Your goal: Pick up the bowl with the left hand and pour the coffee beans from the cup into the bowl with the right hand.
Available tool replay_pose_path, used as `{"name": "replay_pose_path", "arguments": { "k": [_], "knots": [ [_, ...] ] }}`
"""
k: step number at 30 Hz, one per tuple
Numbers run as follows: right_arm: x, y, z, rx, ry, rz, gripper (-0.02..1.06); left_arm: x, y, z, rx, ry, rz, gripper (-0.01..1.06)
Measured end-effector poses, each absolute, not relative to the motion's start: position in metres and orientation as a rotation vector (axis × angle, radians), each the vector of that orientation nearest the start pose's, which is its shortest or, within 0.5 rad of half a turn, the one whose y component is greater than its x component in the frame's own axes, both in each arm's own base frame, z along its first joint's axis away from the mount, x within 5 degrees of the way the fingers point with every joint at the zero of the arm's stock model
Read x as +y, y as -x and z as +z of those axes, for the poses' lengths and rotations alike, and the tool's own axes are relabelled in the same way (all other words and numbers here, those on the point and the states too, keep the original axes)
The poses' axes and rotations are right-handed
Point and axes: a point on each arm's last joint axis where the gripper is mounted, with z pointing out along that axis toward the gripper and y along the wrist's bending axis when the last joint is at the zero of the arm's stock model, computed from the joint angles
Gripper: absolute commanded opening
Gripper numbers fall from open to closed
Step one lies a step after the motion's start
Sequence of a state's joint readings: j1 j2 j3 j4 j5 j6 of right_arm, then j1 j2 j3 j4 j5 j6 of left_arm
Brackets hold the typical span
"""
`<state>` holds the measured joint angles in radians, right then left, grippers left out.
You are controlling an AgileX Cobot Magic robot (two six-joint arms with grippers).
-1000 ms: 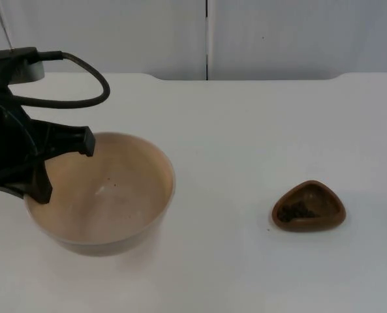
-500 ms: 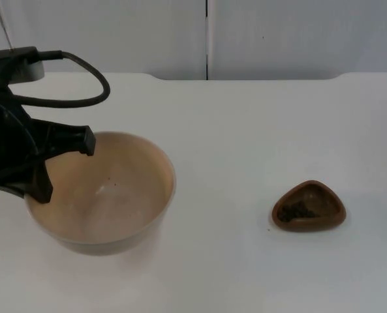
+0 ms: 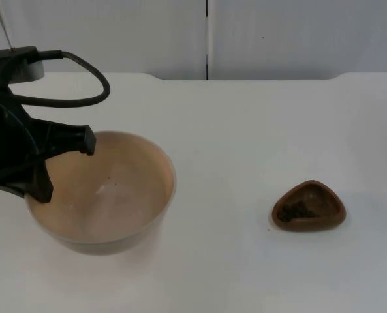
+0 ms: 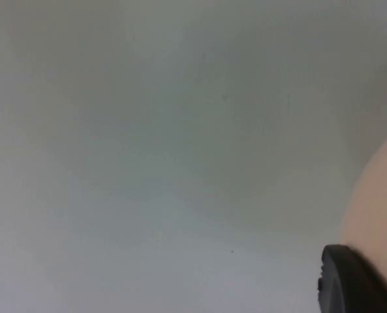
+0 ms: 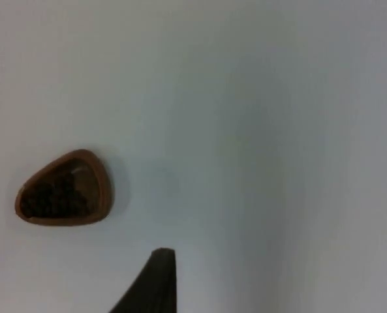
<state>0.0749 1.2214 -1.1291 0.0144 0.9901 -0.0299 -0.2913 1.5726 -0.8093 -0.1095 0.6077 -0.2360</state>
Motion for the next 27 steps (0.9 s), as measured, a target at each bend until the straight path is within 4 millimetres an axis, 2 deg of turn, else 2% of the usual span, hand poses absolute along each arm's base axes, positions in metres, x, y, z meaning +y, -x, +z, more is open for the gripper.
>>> {"name": "replay_pose_path", "arguments": {
  "k": [3, 4, 5, 9, 10, 15, 20, 25, 27],
  "knots": [
    [0.032, -0.248, 0.335, 2.607, 0.194, 0.055, 1.05, -0.084, -0.261, 0.178, 2.877, 0.037, -0.213, 0.00],
    [0.043, -0.253, 0.329, 2.633, 0.248, 0.067, 1.05, -0.084, -0.261, 0.178, 2.877, 0.037, -0.213, 0.00],
    [0.043, -0.253, 0.329, 2.633, 0.248, 0.067, 1.05, -0.084, -0.261, 0.178, 2.877, 0.037, -0.213, 0.00],
    [0.074, -0.270, 0.315, 2.694, 0.395, 0.080, 1.05, -0.084, -0.261, 0.178, 2.877, 0.037, -0.213, 0.00],
    [0.074, -0.270, 0.315, 2.694, 0.395, 0.080, 1.05, -0.084, -0.261, 0.178, 2.877, 0.037, -0.213, 0.00],
    [0.106, -0.295, 0.303, 2.751, 0.522, 0.076, 1.05, -0.084, -0.261, 0.178, 2.877, 0.037, -0.213, 0.00],
    [0.124, -0.312, 0.295, 2.756, 0.606, 0.035, 1.05, -0.084, -0.261, 0.178, 2.877, 0.037, -0.213, 0.00],
    [0.149, -0.326, 0.273, 2.791, 0.719, -0.017, 1.05, -0.084, -0.261, 0.178, 2.879, 0.037, -0.212, 0.00],
    [0.152, -0.330, 0.267, 2.801, 0.733, -0.020, 1.05, -0.084, -0.261, 0.178, 2.880, 0.037, -0.212, 0.00]
  ]
}}
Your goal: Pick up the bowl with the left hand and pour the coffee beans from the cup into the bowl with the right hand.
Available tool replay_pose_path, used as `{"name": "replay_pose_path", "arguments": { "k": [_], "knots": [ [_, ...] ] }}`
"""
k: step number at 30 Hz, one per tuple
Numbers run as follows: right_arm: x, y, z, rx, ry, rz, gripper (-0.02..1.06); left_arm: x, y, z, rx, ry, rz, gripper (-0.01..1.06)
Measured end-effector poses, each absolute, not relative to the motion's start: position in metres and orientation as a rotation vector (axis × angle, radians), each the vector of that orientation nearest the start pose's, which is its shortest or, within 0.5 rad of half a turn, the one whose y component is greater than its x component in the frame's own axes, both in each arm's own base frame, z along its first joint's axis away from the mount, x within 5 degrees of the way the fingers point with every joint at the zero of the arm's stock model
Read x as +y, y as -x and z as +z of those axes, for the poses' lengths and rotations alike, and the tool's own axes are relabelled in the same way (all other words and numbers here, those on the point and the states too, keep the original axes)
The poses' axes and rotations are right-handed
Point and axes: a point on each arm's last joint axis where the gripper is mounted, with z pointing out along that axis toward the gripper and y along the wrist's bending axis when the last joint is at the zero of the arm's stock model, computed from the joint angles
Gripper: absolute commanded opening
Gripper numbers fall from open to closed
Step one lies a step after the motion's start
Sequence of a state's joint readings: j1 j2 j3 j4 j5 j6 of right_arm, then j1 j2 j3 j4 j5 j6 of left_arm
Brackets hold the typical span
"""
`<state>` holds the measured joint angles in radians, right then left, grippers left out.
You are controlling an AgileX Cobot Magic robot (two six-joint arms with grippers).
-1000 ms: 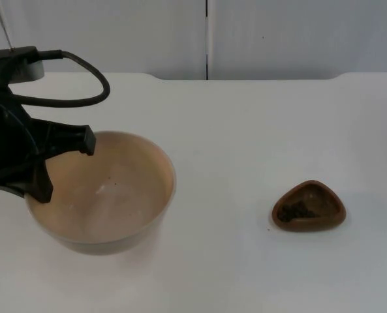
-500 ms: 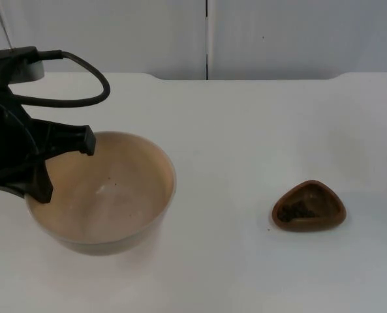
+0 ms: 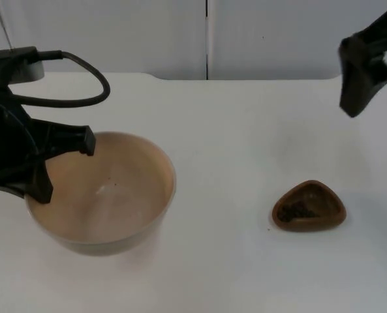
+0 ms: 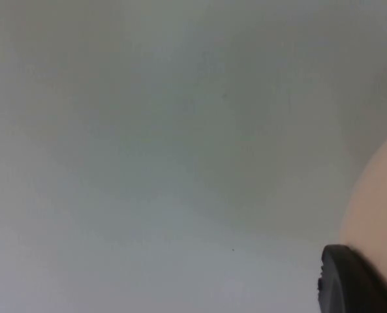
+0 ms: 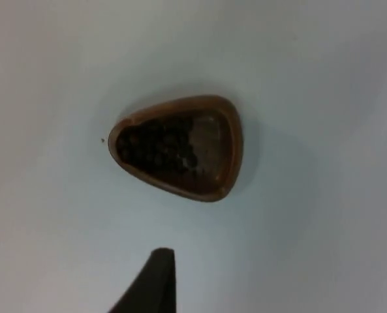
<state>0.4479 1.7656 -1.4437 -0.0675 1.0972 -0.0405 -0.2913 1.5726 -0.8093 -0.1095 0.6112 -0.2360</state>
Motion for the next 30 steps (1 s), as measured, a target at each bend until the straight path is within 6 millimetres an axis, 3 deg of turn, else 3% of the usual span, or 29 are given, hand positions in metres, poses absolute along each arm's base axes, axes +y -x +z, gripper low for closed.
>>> {"name": "replay_pose_path", "arguments": {
  "k": [17, 30],
  "knots": [
    [0.168, -0.367, 0.195, 2.844, 0.855, -0.083, 0.95, -0.085, -0.260, 0.178, 2.884, 0.052, -0.225, 0.00],
    [0.175, -0.380, 0.149, 2.841, 0.914, -0.087, 0.84, -0.085, -0.261, 0.179, 2.881, 0.054, -0.228, 0.00]
  ]
}}
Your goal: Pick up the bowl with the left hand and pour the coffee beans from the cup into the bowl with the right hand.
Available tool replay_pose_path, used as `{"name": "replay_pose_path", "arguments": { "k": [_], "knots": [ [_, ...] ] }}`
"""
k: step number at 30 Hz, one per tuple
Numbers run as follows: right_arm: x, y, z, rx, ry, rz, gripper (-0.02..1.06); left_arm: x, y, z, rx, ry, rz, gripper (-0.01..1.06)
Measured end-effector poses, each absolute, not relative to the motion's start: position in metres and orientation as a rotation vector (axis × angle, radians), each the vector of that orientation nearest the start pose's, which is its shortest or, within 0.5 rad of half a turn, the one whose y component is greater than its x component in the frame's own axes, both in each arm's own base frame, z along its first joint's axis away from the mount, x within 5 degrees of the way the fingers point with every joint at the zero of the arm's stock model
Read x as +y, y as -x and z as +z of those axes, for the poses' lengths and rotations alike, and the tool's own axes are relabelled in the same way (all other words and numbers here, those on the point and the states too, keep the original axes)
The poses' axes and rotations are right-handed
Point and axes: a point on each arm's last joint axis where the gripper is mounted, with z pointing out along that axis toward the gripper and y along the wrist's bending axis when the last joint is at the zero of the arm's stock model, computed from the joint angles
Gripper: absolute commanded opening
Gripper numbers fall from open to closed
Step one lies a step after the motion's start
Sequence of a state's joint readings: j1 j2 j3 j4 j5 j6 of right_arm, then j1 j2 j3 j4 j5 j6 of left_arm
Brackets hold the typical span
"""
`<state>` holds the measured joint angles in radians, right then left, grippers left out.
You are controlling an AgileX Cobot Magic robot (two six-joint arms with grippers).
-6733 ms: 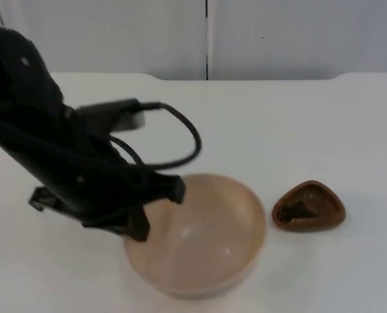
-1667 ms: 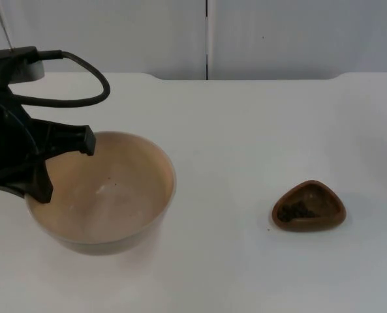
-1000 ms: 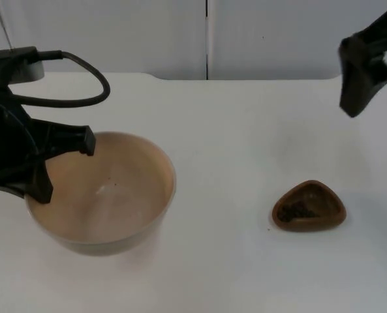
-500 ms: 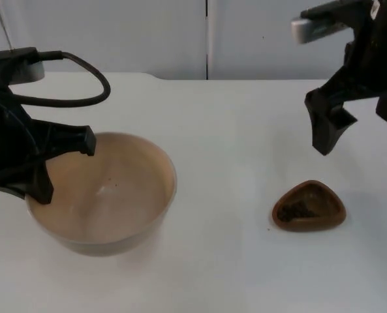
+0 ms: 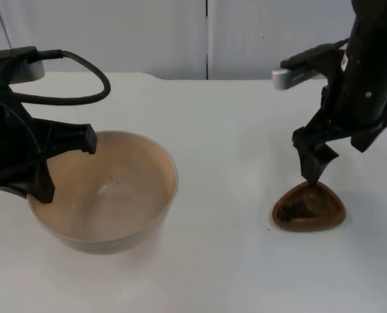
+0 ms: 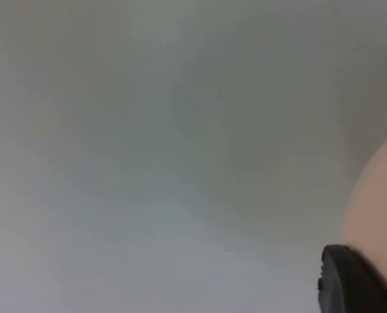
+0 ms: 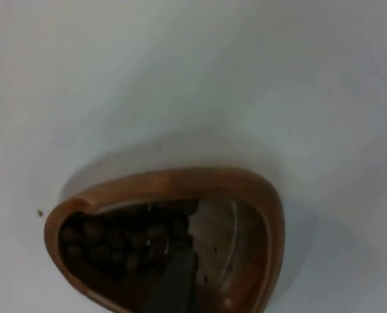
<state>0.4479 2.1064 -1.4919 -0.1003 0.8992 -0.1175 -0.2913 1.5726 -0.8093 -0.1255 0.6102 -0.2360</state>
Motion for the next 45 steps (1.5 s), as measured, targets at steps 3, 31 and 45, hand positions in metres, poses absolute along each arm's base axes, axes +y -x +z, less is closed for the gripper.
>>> {"name": "replay_pose_path", "arguments": {
  "k": [3, 31, 45],
  "knots": [
    [0.176, -0.382, 0.143, 2.833, 0.921, -0.084, 0.82, -0.085, -0.261, 0.179, 2.881, 0.054, -0.228, 0.00],
    [0.171, -0.391, 0.097, 2.919, 0.770, -0.051, 0.63, -0.085, -0.261, 0.179, 2.878, 0.054, -0.229, 0.00],
    [0.171, -0.392, 0.097, 2.924, 0.726, -0.044, 0.11, -0.085, -0.261, 0.179, 2.878, 0.054, -0.229, 0.00]
  ]
}}
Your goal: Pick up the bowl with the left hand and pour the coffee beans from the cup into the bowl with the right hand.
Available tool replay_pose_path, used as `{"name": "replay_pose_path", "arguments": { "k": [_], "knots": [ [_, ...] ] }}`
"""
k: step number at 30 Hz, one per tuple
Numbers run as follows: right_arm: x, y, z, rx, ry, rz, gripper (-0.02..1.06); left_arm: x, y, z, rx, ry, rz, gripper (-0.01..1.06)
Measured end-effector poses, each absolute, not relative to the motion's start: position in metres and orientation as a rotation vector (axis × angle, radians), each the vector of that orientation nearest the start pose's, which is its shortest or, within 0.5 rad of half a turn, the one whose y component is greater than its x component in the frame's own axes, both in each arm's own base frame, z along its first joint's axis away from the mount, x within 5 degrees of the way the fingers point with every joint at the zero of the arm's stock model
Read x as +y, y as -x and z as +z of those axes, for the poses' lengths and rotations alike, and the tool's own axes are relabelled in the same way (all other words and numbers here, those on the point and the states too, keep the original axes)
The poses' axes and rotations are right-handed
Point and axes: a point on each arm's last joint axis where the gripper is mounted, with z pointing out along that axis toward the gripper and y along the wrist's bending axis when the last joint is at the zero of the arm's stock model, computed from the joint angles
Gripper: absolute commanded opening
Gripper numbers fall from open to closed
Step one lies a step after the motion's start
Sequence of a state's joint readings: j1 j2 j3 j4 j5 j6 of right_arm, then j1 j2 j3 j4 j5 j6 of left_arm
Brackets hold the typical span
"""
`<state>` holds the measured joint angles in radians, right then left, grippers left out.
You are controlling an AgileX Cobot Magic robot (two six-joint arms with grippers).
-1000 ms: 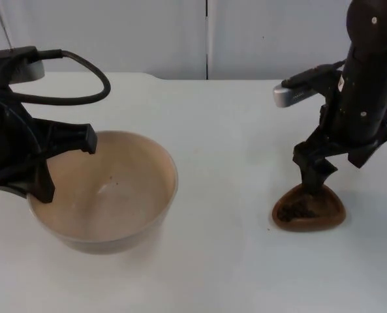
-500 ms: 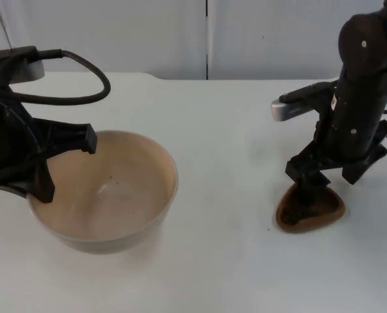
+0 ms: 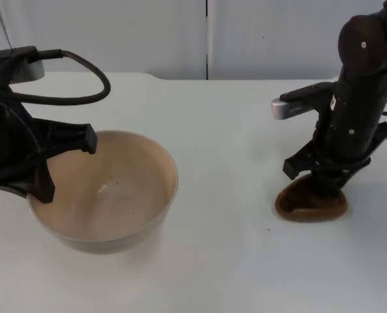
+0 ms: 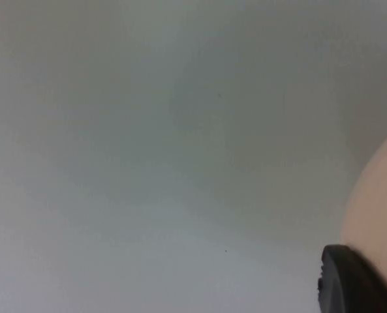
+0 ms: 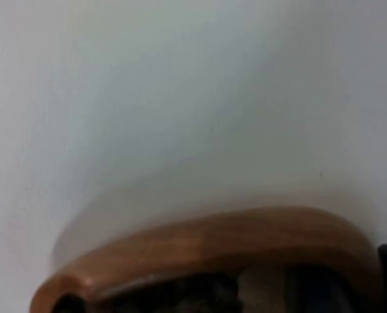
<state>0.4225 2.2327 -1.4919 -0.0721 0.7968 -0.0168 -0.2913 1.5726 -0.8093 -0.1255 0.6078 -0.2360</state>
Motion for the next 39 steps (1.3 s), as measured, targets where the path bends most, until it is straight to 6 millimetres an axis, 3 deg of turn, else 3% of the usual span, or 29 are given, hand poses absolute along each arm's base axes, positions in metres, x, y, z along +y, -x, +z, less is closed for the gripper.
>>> {"name": "replay_pose_path", "arguments": {
  "k": [4, 39],
  "knots": [
    [0.1711, -0.3917, 0.0968, 2.924, 0.724, -0.042, 0.00, -0.0850, -0.2610, 0.1786, 2.878, 0.054, -0.229, 0.00],
    [0.1707, -0.3906, 0.0983, 2.927, 0.753, -0.045, 0.00, -0.0854, -0.2612, 0.1787, 2.875, 0.061, -0.235, 0.00]
  ]
}}
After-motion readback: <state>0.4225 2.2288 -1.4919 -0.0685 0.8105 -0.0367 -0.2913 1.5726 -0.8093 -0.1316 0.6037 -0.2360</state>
